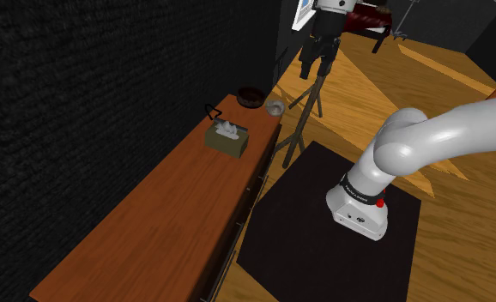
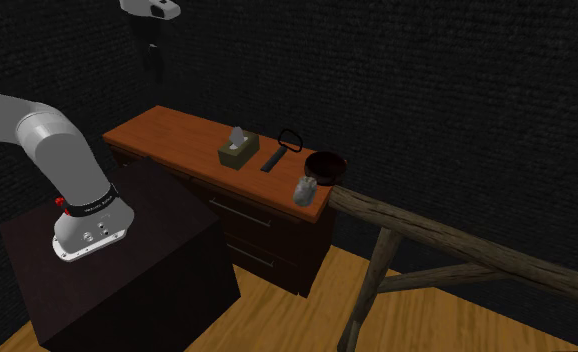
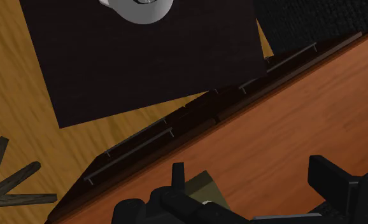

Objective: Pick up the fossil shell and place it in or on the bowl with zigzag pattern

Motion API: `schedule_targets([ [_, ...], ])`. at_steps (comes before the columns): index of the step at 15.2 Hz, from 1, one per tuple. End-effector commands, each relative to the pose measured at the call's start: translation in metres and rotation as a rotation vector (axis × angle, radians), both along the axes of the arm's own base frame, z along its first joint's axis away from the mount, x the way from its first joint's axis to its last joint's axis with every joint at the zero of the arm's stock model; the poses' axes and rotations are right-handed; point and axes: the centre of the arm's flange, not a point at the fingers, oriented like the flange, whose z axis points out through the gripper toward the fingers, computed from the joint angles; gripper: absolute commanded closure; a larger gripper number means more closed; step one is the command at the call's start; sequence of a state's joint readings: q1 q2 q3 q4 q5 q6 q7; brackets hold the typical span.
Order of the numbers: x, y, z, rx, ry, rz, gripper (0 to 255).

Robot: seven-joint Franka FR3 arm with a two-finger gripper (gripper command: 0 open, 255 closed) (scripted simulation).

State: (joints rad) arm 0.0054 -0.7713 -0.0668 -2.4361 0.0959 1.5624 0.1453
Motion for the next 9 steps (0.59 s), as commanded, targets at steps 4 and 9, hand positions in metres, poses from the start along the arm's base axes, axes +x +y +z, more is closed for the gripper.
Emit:
schedule_targets([
  [4,0.010,-0.024,-0.027,-0.012,-0.004,0.032,0],
  [9,0.030,-0.065,-0.071,-0.033,-0.011,0.086,0],
])
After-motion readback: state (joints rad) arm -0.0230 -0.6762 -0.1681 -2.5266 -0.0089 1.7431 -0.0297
